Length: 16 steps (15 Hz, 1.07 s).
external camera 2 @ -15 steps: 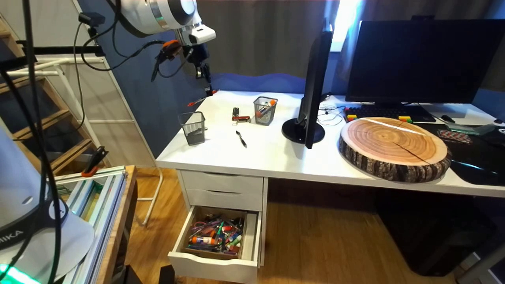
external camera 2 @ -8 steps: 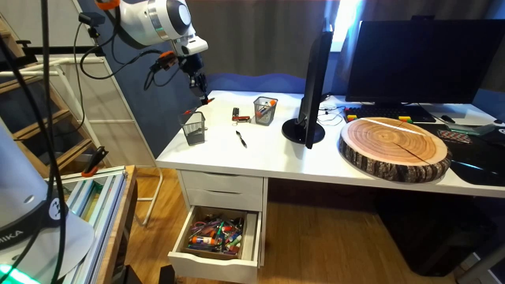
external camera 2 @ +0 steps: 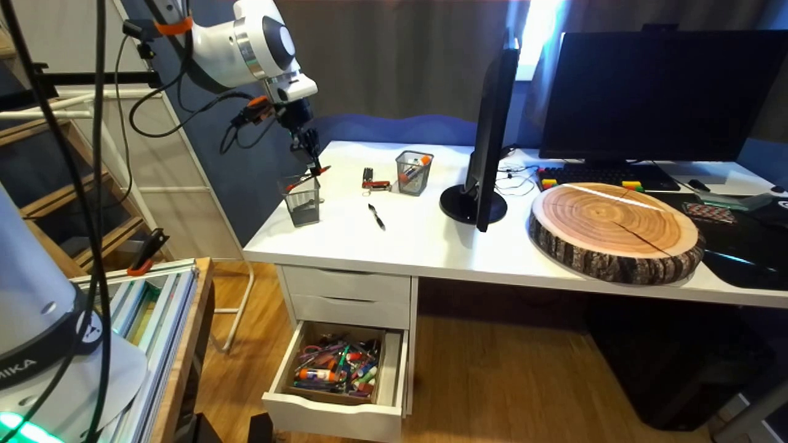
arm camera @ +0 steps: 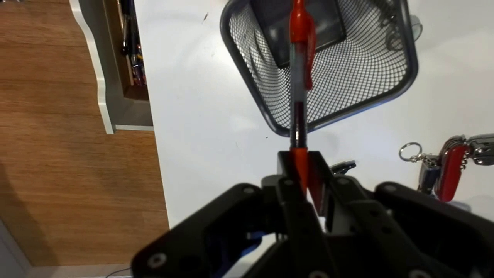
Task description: Correctly position the small bin, then place a pen in it
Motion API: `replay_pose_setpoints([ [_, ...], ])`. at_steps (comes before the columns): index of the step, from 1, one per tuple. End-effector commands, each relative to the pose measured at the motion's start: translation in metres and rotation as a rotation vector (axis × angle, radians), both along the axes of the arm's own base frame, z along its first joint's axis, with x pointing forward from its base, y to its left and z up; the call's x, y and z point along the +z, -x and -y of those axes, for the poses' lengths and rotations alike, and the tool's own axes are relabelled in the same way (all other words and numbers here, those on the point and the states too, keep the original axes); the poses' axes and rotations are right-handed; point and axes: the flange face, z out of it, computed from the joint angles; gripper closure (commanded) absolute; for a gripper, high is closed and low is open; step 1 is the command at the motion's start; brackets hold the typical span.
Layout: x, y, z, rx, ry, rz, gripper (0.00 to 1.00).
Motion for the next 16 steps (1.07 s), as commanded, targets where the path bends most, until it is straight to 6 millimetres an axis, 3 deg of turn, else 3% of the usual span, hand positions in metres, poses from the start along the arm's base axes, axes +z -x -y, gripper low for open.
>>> replay_pose_setpoints([
  [1,-0.006,0.004,-0.016,-0.033,0.027,0.026,0.97],
  [10,-0.02,0.009,-0.03,-0.089,0.079,0.01,0.97],
  [11,-0.021,0.009,-0.031,-0.09,0.076,0.01,0.62],
  [12,-0.021,0.009,-0.033,-0.088,0.072,0.007,0.6],
  [16,-0.018,0.007,-0.036,-0.088,0.066,0.012,0.34],
])
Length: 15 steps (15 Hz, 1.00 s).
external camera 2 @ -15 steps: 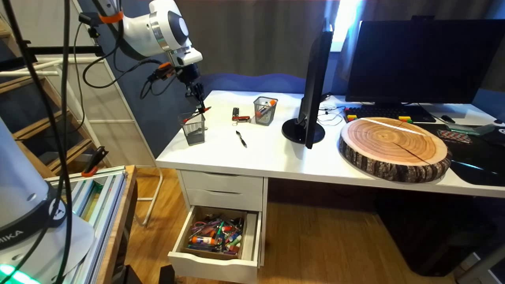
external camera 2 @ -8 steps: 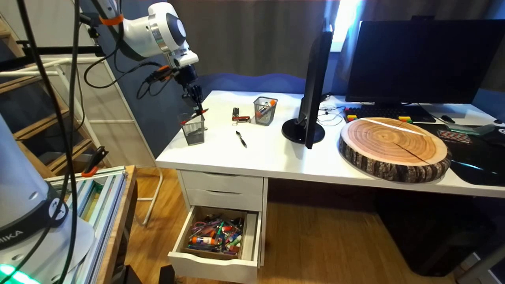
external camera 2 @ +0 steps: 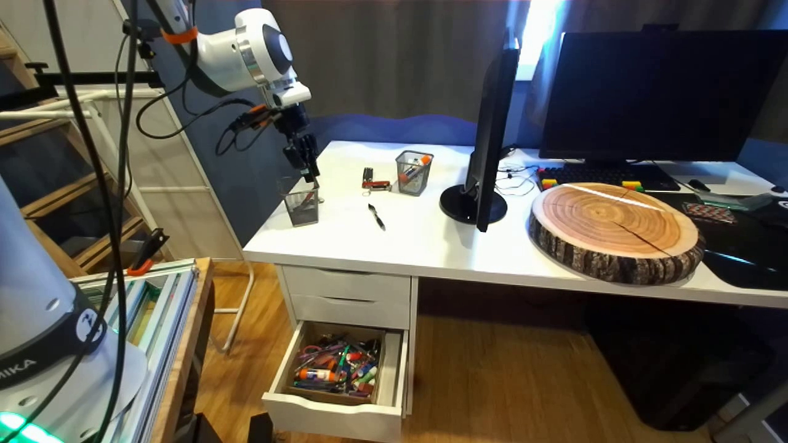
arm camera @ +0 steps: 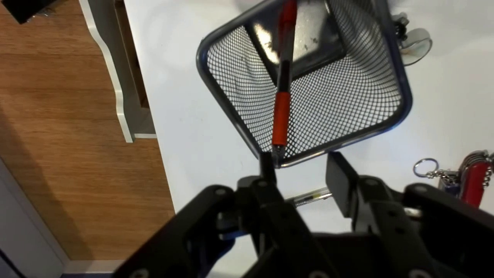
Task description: Correctly position the small bin, then place a pen in it
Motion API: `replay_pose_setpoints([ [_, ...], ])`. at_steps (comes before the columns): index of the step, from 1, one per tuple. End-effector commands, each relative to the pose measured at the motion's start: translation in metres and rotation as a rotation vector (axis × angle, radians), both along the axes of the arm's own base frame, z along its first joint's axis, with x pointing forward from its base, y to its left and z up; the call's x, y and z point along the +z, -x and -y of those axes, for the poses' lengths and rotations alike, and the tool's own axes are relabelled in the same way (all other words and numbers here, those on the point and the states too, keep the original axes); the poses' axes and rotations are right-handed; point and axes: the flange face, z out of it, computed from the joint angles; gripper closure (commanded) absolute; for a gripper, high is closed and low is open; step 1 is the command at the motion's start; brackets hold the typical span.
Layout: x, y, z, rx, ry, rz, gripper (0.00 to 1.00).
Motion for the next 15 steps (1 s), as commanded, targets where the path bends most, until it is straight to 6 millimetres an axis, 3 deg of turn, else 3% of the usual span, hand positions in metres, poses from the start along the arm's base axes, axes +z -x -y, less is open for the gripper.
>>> replay_pose_setpoints([
  [1,0.004,-0.001,-0.009,-0.02,-0.001,0.017,0.27],
  [5,0.021,-0.007,-0.003,-0.017,-0.031,-0.005,0.02],
  [15,0.118,-0.045,0.035,0.054,-0.198,-0.282,0.0],
])
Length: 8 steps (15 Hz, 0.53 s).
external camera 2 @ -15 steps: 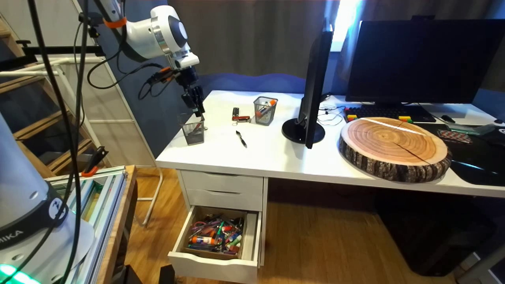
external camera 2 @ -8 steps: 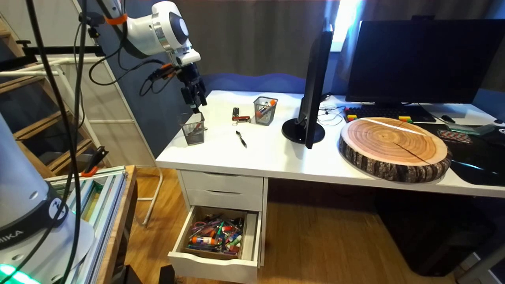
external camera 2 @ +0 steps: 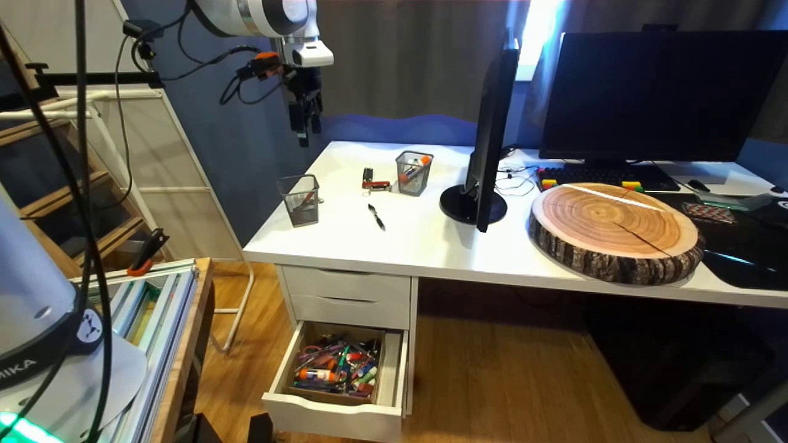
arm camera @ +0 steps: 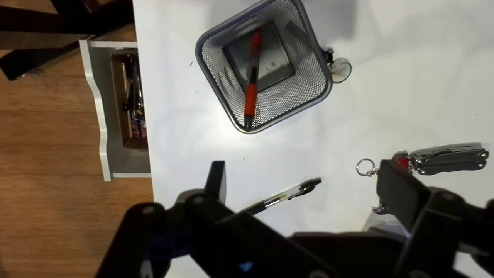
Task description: Correctly position the small bin, then place a pen in it
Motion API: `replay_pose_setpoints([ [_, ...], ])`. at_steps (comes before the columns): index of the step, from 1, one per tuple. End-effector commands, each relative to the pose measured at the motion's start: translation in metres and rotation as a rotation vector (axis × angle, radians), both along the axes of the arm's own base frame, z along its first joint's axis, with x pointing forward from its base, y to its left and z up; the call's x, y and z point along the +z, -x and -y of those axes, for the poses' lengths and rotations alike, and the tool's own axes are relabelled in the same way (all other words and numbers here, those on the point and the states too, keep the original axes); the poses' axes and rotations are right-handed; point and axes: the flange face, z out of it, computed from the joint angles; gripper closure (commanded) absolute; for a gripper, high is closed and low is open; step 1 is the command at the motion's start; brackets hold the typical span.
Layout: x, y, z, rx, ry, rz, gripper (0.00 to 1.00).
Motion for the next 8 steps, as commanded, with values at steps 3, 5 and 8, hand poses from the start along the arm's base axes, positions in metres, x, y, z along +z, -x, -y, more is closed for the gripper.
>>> replay_pose_setpoints([
  [3,0.045,-0.011,0.024,0.025,0.005,-0.116,0.0],
  [5,0.053,-0.017,0.029,0.038,0.004,-0.143,0.0],
  [8,0.048,-0.019,0.03,0.028,0.016,-0.115,0.0],
])
